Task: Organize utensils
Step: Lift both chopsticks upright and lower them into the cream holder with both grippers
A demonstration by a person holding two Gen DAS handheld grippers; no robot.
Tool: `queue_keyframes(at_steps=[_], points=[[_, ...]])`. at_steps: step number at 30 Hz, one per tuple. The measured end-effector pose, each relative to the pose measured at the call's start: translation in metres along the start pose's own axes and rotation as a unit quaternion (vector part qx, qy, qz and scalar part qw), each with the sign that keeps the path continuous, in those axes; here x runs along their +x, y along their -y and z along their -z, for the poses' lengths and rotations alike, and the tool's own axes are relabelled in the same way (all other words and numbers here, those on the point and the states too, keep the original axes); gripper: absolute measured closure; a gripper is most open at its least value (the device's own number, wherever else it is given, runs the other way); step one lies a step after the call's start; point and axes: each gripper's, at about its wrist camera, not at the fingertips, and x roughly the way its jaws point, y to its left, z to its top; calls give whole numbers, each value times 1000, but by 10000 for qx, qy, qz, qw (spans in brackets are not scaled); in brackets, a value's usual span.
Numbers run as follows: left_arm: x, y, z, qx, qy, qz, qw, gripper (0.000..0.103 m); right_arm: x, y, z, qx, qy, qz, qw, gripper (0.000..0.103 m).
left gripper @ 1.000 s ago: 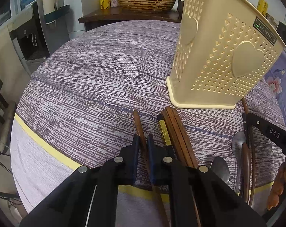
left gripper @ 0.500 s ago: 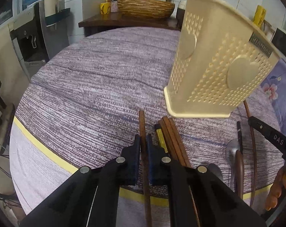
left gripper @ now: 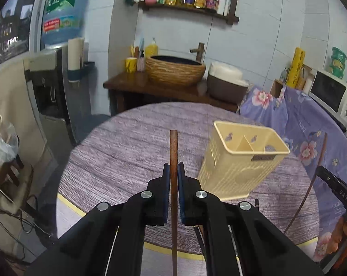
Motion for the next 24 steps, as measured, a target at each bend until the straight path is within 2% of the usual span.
queue_keyframes(at_steps=[6,16,21,24], points=[[-15,-6,-7,-1,178,-23,9998,95,-22,-3,3,-81,99,-70,9999,96],[-24,-14,-24,-28,388,-16,9992,95,-24,-3,-6,-72,155,-93,9998,96],[-28,-12,-48,-32,571,-1,9984,96,-23,-8,-26,-80,272,-155,9995,96],[-40,-6,-71,53,832,-28,9965,96,-27,-13,-52,-71,443,-246,9987,96]])
